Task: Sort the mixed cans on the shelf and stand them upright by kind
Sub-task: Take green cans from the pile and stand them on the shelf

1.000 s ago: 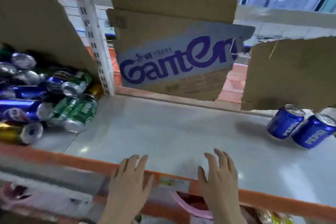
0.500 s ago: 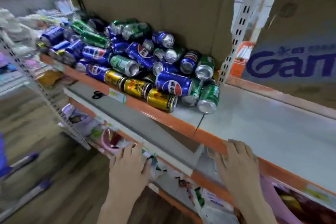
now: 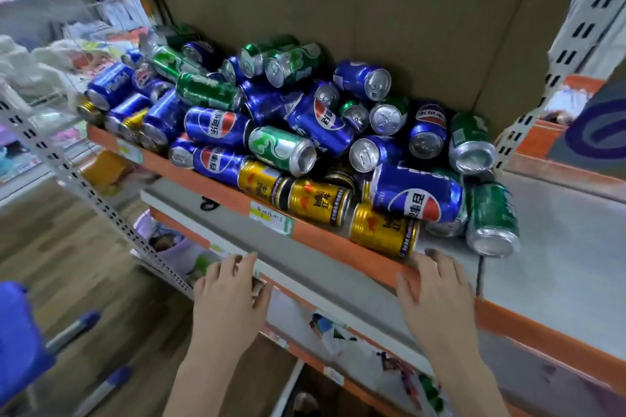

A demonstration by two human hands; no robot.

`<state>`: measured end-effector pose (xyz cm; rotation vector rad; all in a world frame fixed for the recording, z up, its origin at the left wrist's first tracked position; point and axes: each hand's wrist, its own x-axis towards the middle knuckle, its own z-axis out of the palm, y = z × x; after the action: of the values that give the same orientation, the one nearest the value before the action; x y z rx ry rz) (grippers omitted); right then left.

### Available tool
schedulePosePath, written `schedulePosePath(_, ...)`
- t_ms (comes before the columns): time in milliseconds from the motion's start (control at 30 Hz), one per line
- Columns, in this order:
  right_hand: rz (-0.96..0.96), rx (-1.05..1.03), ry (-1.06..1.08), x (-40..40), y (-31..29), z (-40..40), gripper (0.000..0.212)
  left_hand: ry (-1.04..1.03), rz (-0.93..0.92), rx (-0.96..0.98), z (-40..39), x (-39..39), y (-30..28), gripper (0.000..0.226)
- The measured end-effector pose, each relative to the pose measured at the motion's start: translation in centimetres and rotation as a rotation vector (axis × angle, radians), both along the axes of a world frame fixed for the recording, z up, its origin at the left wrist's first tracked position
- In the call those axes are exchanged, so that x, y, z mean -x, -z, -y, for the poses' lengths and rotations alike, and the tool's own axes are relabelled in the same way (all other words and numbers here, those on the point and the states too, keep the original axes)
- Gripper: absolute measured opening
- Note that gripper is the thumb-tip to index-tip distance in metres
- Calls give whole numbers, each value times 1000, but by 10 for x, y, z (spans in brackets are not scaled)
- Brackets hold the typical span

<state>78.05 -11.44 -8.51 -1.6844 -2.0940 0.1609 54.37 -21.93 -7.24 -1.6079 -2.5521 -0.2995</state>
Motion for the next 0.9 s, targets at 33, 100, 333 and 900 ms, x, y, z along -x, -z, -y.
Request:
schedulePosePath(33, -12, 43, 44, 11, 1, -2, 32, -1, -21, -17, -7, 16, -5, 41)
schedulePosePath(100, -48, 100, 138, 30, 0, -8, 33, -13, -19, -40, -23, 45, -16, 43)
schedulePosePath(333, 18, 83, 343, 51, -7, -7, 47, 117, 59, -17, -66, 91, -15, 48)
schedulePosePath(900, 29, 117, 622, 262, -46, 49, 61, 494, 64, -156, -69, 300, -11, 39)
